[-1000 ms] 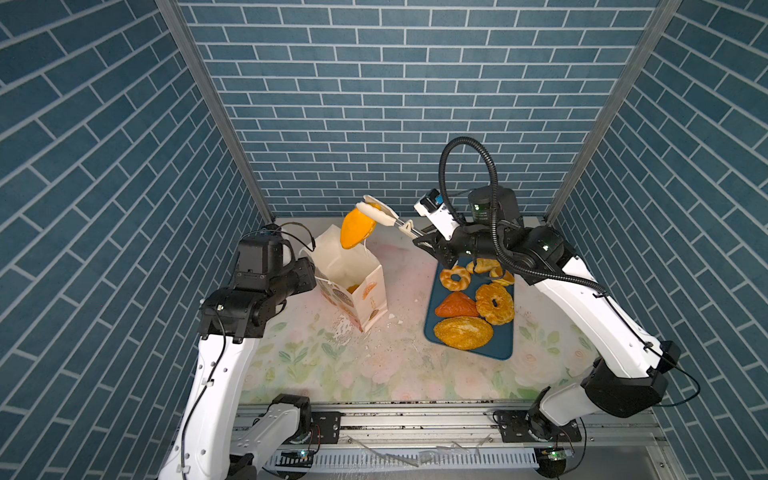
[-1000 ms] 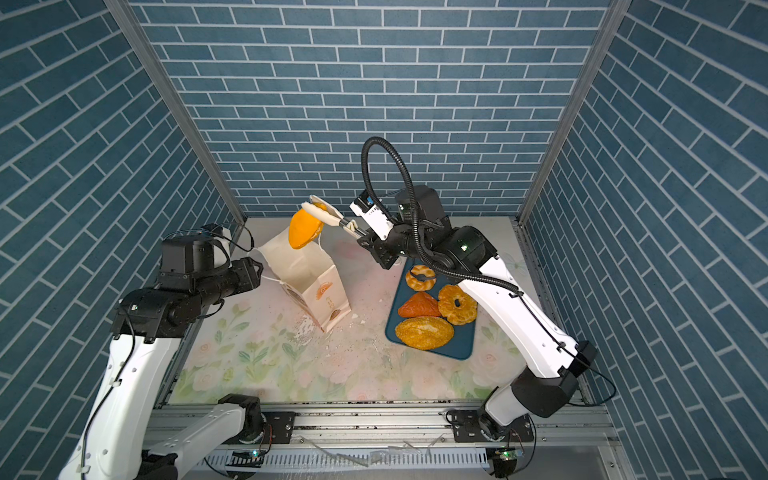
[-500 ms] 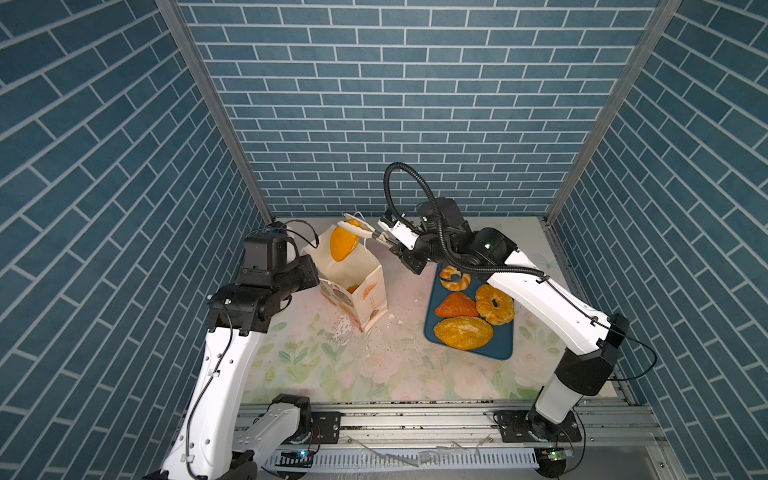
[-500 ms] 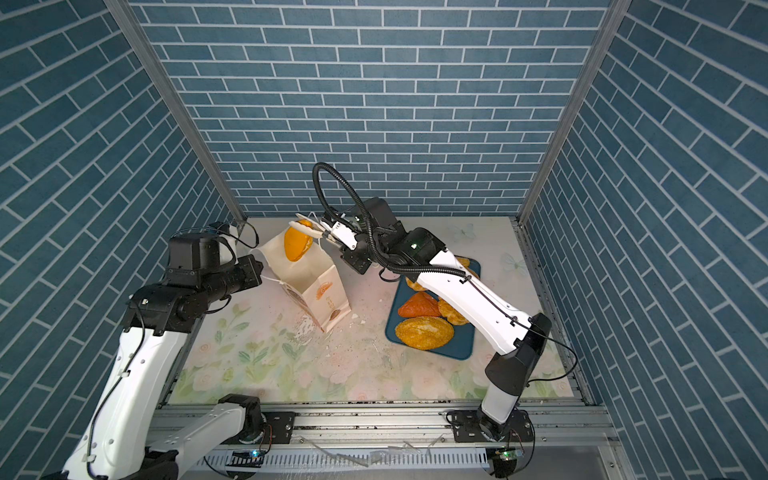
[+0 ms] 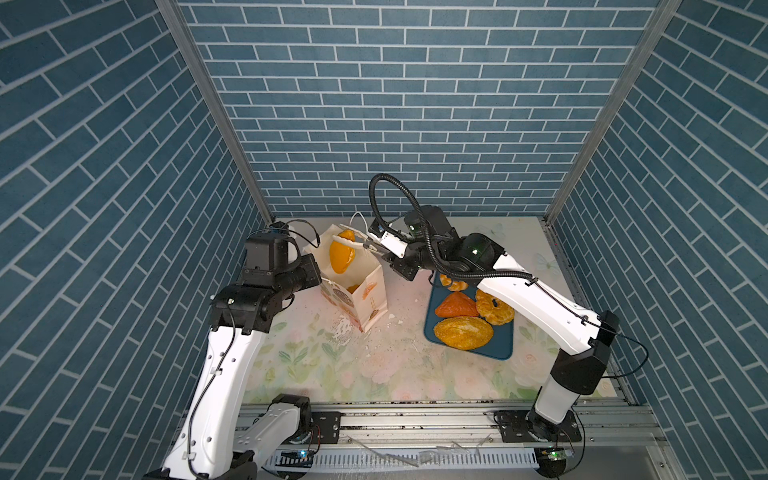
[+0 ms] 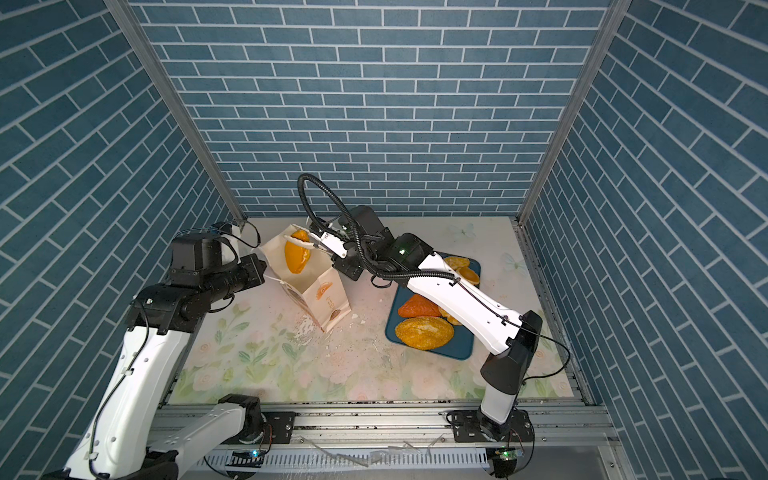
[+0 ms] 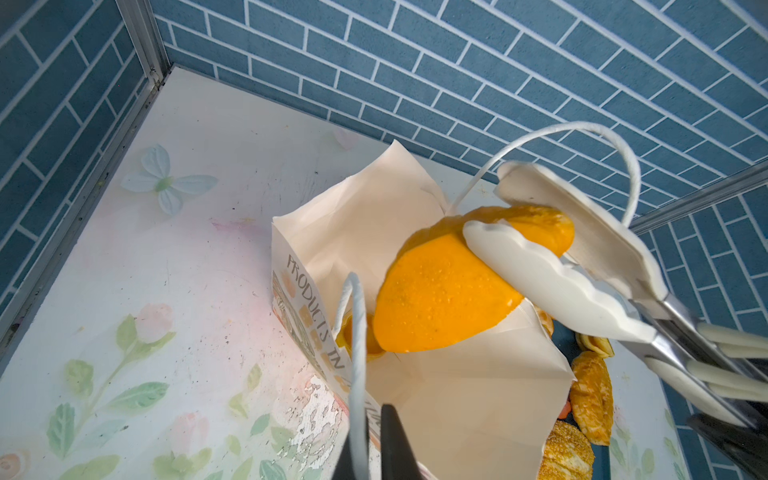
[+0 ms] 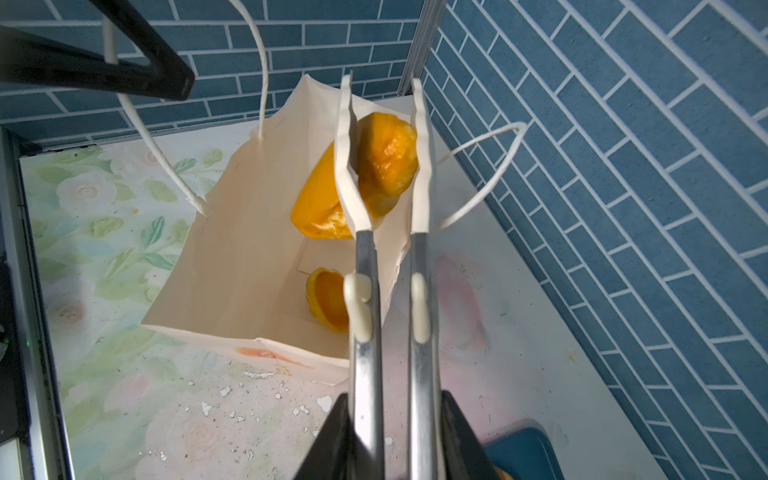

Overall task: Place the fake bread into the paper bag
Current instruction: 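Lower the orange bun into the bag opening and open the tongs, then withdraw the empty tongs with the right gripper back over the tray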

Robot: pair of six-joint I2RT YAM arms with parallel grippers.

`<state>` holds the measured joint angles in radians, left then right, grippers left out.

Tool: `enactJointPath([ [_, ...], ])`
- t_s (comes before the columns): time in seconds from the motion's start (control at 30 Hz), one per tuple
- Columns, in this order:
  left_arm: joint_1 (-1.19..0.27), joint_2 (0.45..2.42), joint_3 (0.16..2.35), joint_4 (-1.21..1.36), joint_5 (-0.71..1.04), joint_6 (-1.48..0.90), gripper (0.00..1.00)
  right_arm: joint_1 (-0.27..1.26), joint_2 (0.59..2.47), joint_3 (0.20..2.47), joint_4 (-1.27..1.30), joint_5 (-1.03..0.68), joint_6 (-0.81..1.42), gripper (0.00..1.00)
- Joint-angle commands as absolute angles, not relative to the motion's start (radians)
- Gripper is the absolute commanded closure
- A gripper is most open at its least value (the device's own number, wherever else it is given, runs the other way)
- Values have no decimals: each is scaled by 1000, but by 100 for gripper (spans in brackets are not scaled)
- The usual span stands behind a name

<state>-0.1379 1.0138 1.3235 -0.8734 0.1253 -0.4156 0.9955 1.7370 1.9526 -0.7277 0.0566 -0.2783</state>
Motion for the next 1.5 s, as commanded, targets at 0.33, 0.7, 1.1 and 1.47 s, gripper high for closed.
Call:
enactJointPath([
  [0.33, -143, 1011, 1313, -842, 141, -417, 90, 989, 1595, 1928, -685, 49, -292, 63],
  [0.7, -143, 1018, 1313, -844, 136, -413, 91, 961, 1544, 1954, -722, 30, -260, 64],
  [1.1, -143, 1019, 1307, -839, 153, -410, 91, 781, 1425, 1892, -761, 54, -145, 66],
  [1.47, -143, 1016, 1305, -834, 165, -411, 91, 537, 1397, 1728, -884, 85, 29, 66],
])
